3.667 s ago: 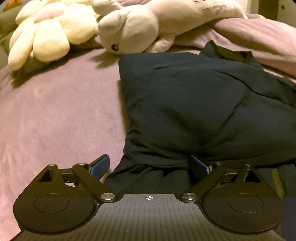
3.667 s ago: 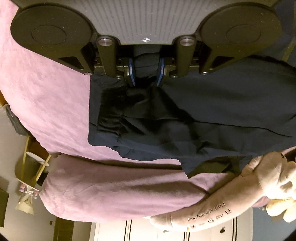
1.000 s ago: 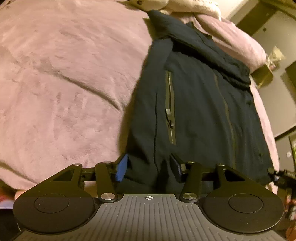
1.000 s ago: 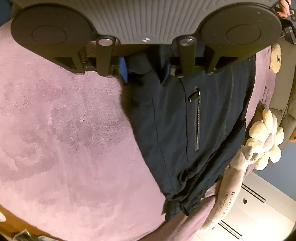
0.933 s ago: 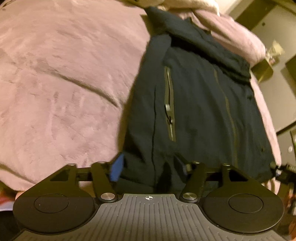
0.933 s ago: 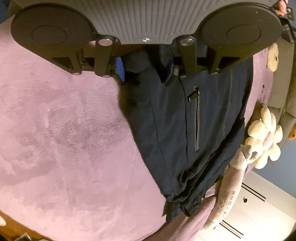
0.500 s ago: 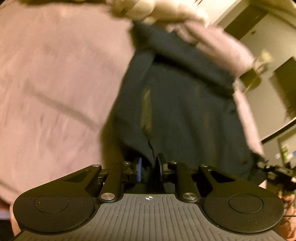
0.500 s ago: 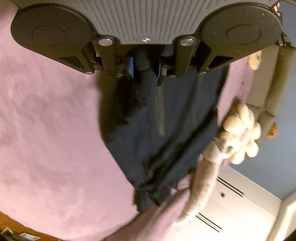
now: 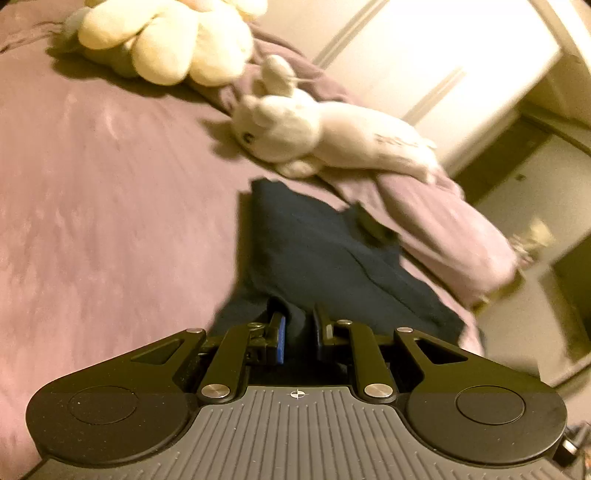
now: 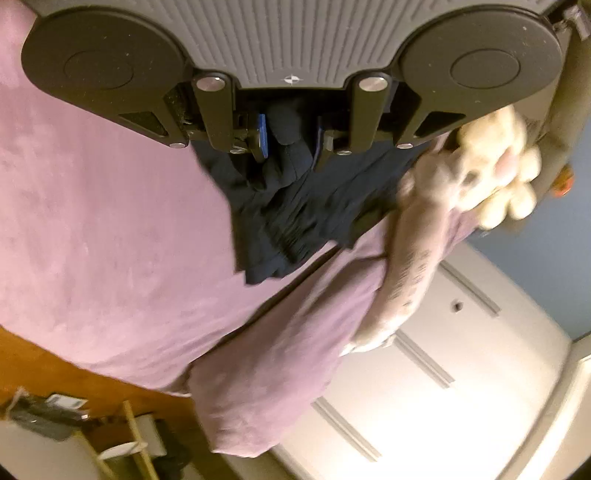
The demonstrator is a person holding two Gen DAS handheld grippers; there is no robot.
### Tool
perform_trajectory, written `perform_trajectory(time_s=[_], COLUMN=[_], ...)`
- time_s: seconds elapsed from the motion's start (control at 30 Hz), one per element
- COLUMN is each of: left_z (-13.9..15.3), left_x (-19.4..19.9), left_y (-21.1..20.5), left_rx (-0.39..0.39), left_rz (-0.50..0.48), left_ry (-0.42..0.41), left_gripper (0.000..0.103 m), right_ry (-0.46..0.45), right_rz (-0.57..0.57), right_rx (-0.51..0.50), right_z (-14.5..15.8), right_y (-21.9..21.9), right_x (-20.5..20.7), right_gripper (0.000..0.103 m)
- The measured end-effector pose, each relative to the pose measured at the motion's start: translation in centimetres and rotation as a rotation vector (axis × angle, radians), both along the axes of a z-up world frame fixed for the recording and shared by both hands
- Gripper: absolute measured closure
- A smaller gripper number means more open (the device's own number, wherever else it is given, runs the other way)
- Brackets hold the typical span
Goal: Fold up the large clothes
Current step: 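Lift the hem with both grippers and fold it toward the collar, then pinch the folded edge with both grippers and smooth it down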
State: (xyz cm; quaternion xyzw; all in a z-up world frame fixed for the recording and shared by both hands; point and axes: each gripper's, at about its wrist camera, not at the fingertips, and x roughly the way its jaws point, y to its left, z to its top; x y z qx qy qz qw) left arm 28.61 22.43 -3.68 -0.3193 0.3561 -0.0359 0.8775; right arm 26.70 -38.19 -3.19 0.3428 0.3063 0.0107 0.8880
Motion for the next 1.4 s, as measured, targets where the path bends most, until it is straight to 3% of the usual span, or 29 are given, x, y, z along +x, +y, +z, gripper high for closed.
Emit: perform_trajectory(time_s=[0.1, 0.2, 0.27, 0.3, 0.37, 0.4, 0.47, 0.57, 0.67, 0.7, 0.73, 0.77, 0.83, 0.87, 0.93, 0.97, 1.1, 1.23, 1.4], left_z=[-0.7, -1.9, -2.1, -2.0, -1.7, -1.7, -1.9, -3.9, -6.4, -7.0, -7.5, -7.7, -7.2, -6.8, -6.4, -6.1, -3.8, 0.9, 4.4], left_x=[3.1, 4.9, 4.6, 4.4, 3.8, 3.8, 3.6, 4.0, 5.3, 5.8, 6.1, 6.3, 6.4, 6.4, 6.3, 6.2, 5.2, 5.0, 11.0], left_y=[-1.2, -1.4, -0.5, -0.1, 1.5, 1.9, 1.9, 0.6, -1.1, -1.6, -1.9, -2.2, -2.4, -2.6, -2.7, -2.6, -2.9, -2.7, -4.2], left_rx=[0.061, 0.092, 0.077, 0.079, 0.062, 0.06, 0.068, 0.088, 0.176, 0.194, 0.191, 0.17, 0.156, 0.177, 0.213, 0.22, 0.255, 0.265, 0.359], left_rz=[0.024, 0.031, 0.052, 0.077, 0.123, 0.122, 0.046, -0.117, -0.175, -0.183, -0.196, -0.208, -0.201, -0.184, -0.172, -0.175, -0.197, -0.17, -0.081], left_ry=[0.047, 0.102, 0.066, 0.036, -0.017, -0.037, -0.055, -0.001, 0.097, 0.12, 0.137, 0.138, 0.107, 0.09, 0.081, 0.08, 0.016, -0.108, -0.194], left_gripper=[0.085, 0.078, 0.062, 0.058, 0.038, 0.034, 0.021, 0.02, 0.02, 0.02, 0.021, 0.022, 0.024, 0.039, 0.066, 0.071, 0.076, 0.077, 0.077], right_ry=[0.028, 0.036, -0.047, -0.099, -0.159, -0.158, -0.099, -0.018, 0.046, 0.068, 0.096, 0.109, 0.108, 0.099, 0.076, 0.064, 0.0, -0.125, -0.178], right_rz=[-0.003, 0.012, -0.019, -0.047, -0.069, -0.058, -0.016, 0.083, 0.162, 0.182, 0.201, 0.205, 0.211, 0.208, 0.207, 0.205, 0.206, 0.153, 0.067], right_rx=[-0.103, -0.123, -0.067, -0.051, -0.047, -0.058, -0.151, -0.306, -0.375, -0.376, -0.375, -0.393, -0.462, -0.488, -0.517, -0.54, -0.614, -0.611, -0.627], right_z=[-0.5, -1.1, -0.9, -0.8, -0.9, -1.1, -2.0, -3.9, -5.4, -5.8, -6.1, -6.1, -5.7, -5.4, -4.8, -4.4, -2.0, 2.1, 4.8], right_y=[1.7, 2.4, 1.3, 0.6, -0.4, -0.6, 0.0, 1.9, 3.5, 3.7, 4.1, 4.4, 5.3, 5.6, 5.9, 6.2, 7.4, 7.4, 8.1], right_x=[3.7, 5.1, 4.3, 3.5, 2.4, 2.4, 2.8, 4.3, 5.9, 6.4, 6.9, 7.1, 7.2, 7.0, 6.3, 5.8, 4.1, 4.1, 11.0], right_gripper=[0.074, 0.056, 0.019, 0.015, 0.013, 0.013, 0.013, 0.013, 0.013, 0.015, 0.025, 0.048, 0.079, 0.09, 0.092, 0.093, 0.094, 0.094, 0.094])
